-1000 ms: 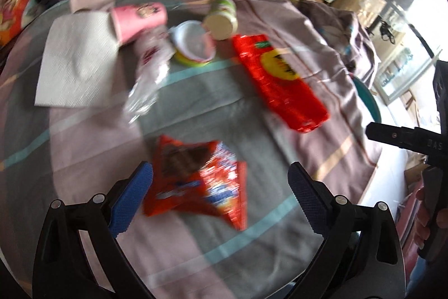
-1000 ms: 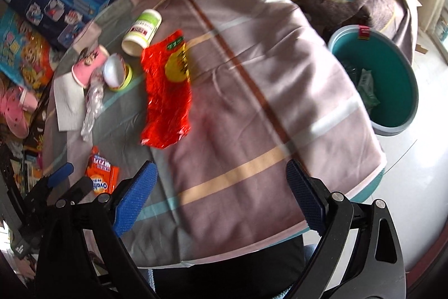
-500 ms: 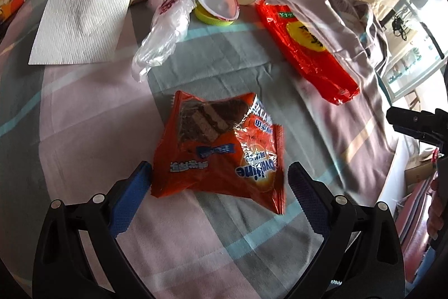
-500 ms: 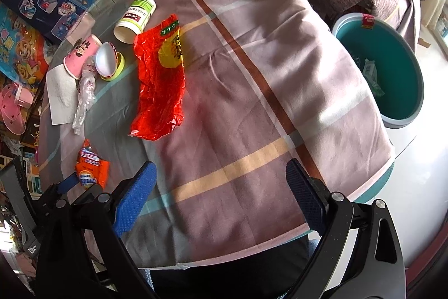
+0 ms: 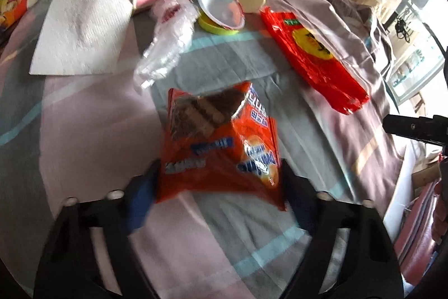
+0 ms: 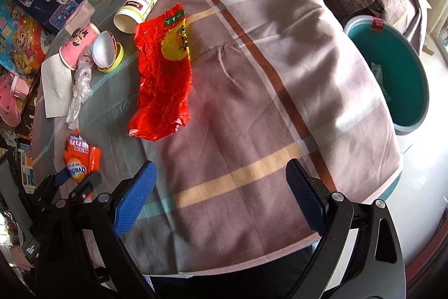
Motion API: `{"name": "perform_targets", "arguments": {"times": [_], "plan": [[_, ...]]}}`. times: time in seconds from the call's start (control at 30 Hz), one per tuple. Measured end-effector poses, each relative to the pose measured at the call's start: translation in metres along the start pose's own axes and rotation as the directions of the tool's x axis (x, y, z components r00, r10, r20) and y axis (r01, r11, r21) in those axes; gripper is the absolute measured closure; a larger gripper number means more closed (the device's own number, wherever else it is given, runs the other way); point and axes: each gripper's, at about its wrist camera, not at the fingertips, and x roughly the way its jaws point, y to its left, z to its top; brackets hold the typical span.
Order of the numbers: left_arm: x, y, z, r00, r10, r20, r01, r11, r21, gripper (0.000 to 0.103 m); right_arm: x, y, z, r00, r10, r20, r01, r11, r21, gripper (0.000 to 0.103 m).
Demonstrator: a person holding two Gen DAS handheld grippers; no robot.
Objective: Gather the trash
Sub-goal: 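Grasp the orange Ovaltine snack pack with the left gripper while the right gripper grasps the red wrapper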
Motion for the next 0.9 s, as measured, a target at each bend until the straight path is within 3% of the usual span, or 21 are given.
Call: {"name": "perform_targets", "arguments": {"times": [0.37, 0.6, 0.77, 0.83, 0.9], "plan": [[-0.012, 0.034, 0.017, 0.998, -0.036, 0.045, 0.039, 0.997, -0.068, 0.031, 0.028, 0.052, 0.042, 1.0, -0.013, -0.01, 0.012, 0.994, -0.112, 0.014], [-0.019, 0.045, 0.022, 0.997, -0.061, 0.049, 0.065, 0.994, -0.088, 0.031, 0.067, 0.072, 0.06, 0.995, -0.083, -0.059, 0.072, 0.983, -0.171, 0.014], [-0.017, 0.043, 0.023, 0.995, -0.091, 0.04, 0.095, 0.991, -0.097, 0.031, 0.073, 0.082, 0.059, 0.993, -0.117, -0.012, 0.11, 0.962, -0.249, 0.01], [-0.016, 0.039, 0.026, 0.995, -0.092, 0.041, 0.096, 0.991, -0.094, 0.031, 0.072, 0.087, 0.054, 0.987, -0.159, 0.034, 0.162, 0.94, -0.299, 0.026], [-0.014, 0.035, 0.029, 0.994, -0.097, 0.04, 0.1, 0.991, -0.092, 0.031, 0.068, 0.089, 0.048, 0.987, -0.152, 0.056, 0.162, 0.929, -0.333, 0.042]]}}
